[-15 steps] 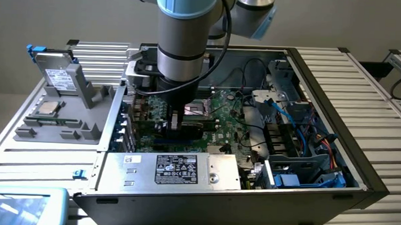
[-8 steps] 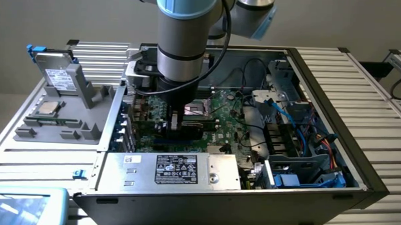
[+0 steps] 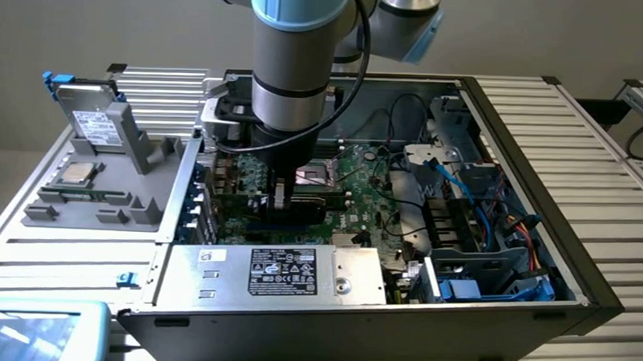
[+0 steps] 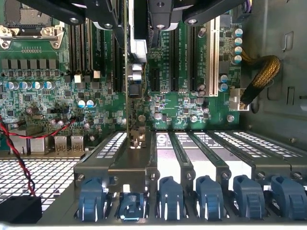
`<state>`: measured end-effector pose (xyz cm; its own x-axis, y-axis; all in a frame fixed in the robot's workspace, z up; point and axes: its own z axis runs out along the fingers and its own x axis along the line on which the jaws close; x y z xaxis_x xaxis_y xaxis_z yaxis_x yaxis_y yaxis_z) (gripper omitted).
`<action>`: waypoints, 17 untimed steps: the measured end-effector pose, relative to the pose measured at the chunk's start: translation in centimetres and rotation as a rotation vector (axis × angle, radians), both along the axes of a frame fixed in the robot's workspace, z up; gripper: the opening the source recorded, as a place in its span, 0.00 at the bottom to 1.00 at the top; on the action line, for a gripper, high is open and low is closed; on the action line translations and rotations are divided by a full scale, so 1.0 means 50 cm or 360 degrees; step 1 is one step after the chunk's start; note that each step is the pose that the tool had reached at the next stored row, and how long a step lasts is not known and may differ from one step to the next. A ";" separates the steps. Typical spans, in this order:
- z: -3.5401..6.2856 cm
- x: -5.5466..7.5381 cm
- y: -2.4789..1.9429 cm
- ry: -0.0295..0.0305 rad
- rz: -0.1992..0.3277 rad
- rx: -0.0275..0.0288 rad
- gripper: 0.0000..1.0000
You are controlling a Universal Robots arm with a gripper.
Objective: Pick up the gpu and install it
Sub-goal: 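Insert the gpu into the slot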
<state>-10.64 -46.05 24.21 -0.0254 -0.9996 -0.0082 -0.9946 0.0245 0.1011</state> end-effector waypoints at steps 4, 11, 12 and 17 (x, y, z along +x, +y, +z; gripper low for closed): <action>0.000 0.000 -0.0002 0.00002 0.0000 -0.00014 0.29; 0.000 0.000 -0.0004 0.00001 0.0000 -0.00015 0.29; 0.000 0.000 -0.0005 0.00002 0.0000 -0.00017 0.29; 0.000 -0.001 -0.0003 -0.00013 0.0000 -0.00016 0.29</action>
